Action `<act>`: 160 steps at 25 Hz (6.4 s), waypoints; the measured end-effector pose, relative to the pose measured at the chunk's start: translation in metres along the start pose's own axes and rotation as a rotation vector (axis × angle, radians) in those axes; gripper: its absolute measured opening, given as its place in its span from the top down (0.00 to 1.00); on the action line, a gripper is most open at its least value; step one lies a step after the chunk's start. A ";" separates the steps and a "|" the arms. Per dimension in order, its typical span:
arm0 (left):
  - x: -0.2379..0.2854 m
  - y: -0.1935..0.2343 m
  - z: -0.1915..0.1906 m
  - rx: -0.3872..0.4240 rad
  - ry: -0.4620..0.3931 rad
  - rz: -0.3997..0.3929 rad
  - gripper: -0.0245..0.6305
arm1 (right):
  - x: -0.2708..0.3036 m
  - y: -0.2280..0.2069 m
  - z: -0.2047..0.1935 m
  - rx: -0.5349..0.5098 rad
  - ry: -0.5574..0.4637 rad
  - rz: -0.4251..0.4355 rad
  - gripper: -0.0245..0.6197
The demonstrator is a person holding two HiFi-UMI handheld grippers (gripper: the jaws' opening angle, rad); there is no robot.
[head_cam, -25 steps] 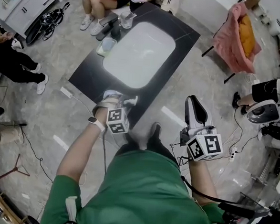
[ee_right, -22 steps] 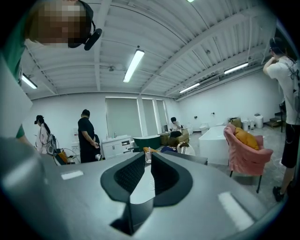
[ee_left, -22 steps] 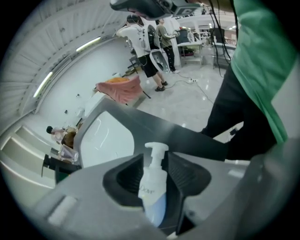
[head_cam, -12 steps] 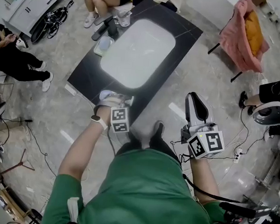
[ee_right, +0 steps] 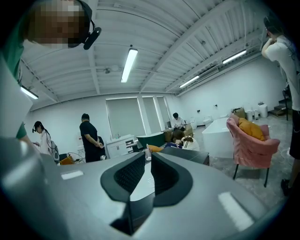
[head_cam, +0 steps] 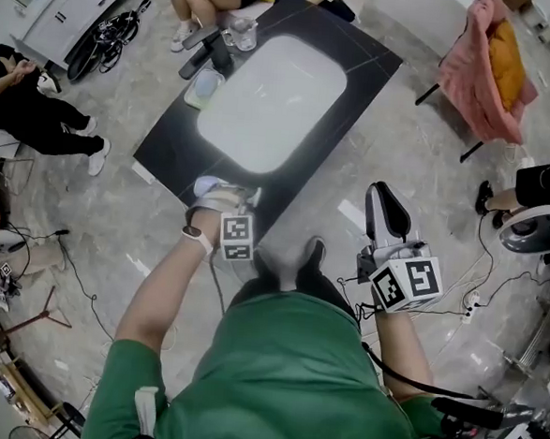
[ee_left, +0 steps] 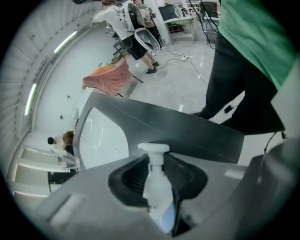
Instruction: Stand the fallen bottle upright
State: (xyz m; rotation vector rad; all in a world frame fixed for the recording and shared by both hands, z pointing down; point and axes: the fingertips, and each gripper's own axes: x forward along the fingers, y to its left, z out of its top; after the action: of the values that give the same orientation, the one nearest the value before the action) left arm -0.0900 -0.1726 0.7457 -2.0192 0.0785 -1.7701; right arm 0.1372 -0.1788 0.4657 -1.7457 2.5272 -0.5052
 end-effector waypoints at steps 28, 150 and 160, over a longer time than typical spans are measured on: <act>-0.100 0.127 -0.110 -0.788 -0.366 0.417 0.81 | 0.016 0.058 0.012 -0.085 0.015 0.048 0.90; -0.372 0.149 -0.065 -1.343 -0.850 0.851 0.86 | 0.042 0.113 0.090 -0.206 -0.127 0.270 0.91; -0.366 0.150 -0.072 -1.350 -0.841 0.845 0.86 | 0.047 0.113 0.088 -0.200 -0.119 0.266 0.91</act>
State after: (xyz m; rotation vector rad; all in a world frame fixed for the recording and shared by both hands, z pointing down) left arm -0.1849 -0.2071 0.3561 -2.6236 1.8790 -0.1003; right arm 0.0352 -0.2073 0.3581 -1.4059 2.7433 -0.1353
